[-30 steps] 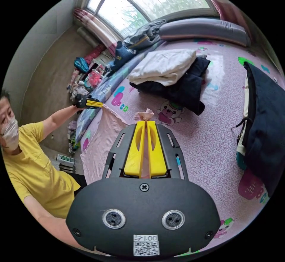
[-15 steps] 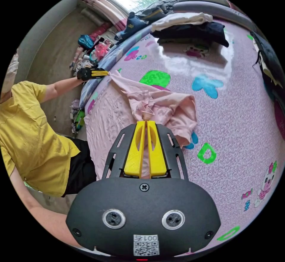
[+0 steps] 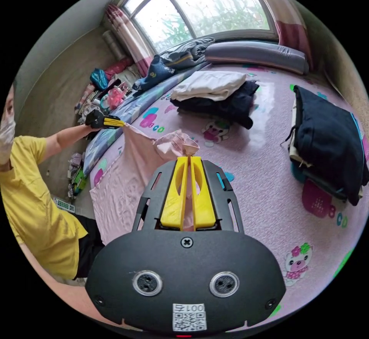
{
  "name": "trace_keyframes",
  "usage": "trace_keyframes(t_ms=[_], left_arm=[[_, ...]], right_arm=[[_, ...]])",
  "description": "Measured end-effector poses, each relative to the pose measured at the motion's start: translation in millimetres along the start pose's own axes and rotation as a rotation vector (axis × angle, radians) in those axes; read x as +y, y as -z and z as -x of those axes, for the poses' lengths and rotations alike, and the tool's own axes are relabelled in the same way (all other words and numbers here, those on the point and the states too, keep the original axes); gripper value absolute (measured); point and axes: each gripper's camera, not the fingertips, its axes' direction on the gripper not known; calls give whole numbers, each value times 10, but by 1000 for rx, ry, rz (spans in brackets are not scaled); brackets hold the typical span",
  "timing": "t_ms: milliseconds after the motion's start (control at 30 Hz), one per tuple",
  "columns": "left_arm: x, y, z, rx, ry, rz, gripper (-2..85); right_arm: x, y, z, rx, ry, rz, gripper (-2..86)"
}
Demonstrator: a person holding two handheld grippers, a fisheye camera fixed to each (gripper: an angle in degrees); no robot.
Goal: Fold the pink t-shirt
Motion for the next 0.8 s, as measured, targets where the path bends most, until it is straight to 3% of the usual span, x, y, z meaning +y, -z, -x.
trace_keyframes(t_ms=[300, 800], left_arm=[[-533, -183, 159, 19, -72, 82, -12], [-329, -233, -8, -47, -57, 54, -12]], right_arm=[[-398, 40, -85, 104, -8, 29, 10], [-209, 292, 350, 90, 88, 15, 11]])
